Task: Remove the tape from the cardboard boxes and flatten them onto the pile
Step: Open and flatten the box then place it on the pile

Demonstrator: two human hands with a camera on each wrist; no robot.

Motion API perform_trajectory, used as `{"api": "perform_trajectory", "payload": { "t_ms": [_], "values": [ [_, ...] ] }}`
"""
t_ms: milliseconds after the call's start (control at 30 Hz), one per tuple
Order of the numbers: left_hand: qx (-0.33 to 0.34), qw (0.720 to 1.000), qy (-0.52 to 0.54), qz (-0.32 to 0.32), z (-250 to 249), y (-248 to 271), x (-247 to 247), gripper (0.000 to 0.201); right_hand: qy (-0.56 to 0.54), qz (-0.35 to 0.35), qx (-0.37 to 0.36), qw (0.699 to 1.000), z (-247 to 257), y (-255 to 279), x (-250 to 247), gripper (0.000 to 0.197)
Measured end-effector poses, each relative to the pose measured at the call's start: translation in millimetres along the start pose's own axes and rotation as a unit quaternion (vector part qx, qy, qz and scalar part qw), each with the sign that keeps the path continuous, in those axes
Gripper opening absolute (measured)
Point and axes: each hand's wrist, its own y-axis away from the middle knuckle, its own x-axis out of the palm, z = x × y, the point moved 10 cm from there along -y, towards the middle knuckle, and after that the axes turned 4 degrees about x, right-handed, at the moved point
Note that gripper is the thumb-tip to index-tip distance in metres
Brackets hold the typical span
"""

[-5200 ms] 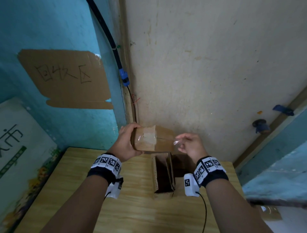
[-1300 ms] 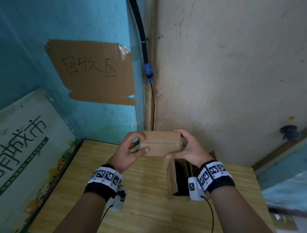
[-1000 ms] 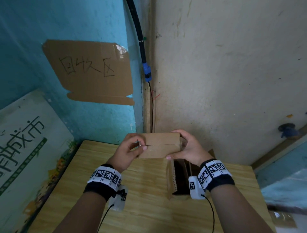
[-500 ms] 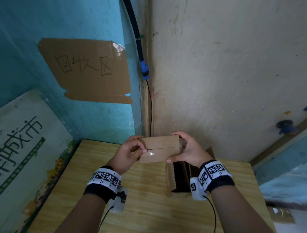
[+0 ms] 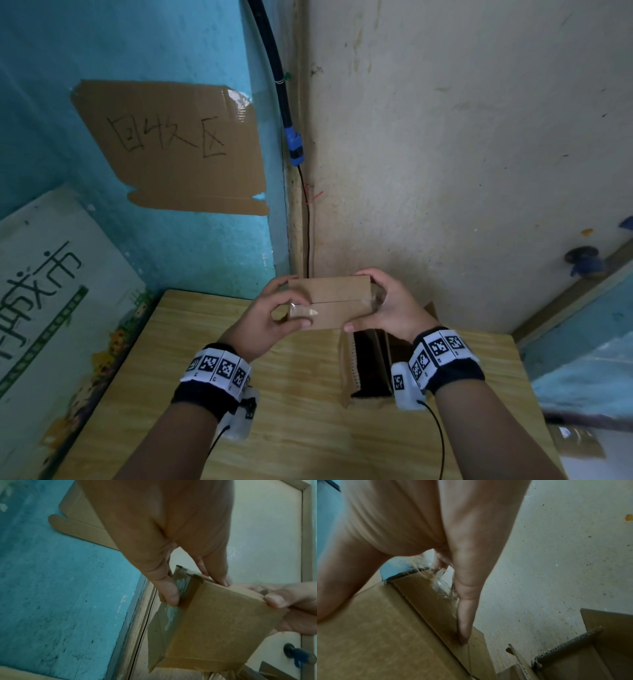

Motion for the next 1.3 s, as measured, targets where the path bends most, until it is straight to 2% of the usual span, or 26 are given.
{"api": "perform_trajectory", "payload": {
  "t_ms": [233,333,433,533,700,833,1033,1167,1300],
  "values": [
    [0.012,0.999,-0.002,-0.039,-5.6,0.0,-3.6,0.013,-0.006,0.001,0.001,1.0,-1.3,-1.8,-3.0,0.091],
    [0.021,0.999,-0.016,-0.03,-13.3,-0.7,-7.7,0.005,-0.001,0.009,0.003,1.0,-1.7,-2.1,-2.1,0.091],
    [0.037,0.999,-0.024,-0.007,-18.9,-1.6,-9.8,0.012,0.004,0.012,0.008,1.0,-1.5,-2.9,-2.2,0.091],
    [0.045,0.997,-0.052,0.032,-15.7,-1.9,-4.1,0.004,0.019,0.015,0.011,1.0,-0.8,-3.3,-1.4,0.09],
    [0.036,0.997,-0.048,0.048,-0.5,-2.0,0.8,0.008,0.042,0.023,0.014,0.999,-0.3,-2.6,1.6,0.089],
    [-0.036,0.996,-0.061,0.062,16.4,-1.2,3.9,0.014,0.051,0.034,0.014,0.998,-0.5,-2.4,6.1,0.089],
    [-0.042,0.99,-0.106,0.085,12.1,-2.7,4.8,0.014,0.048,0.03,0.013,0.998,0.7,-2.4,7.3,0.089],
    [-0.038,0.984,-0.152,0.084,5.4,-1.0,8.8,0.013,0.044,0.031,0.017,0.998,0.2,-2.6,7.1,0.09],
    [-0.021,0.99,-0.128,0.053,0.1,-1.1,5.8,0.011,0.038,0.031,0.03,0.998,-1.2,-3.9,4.3,0.091]
  ]
}}
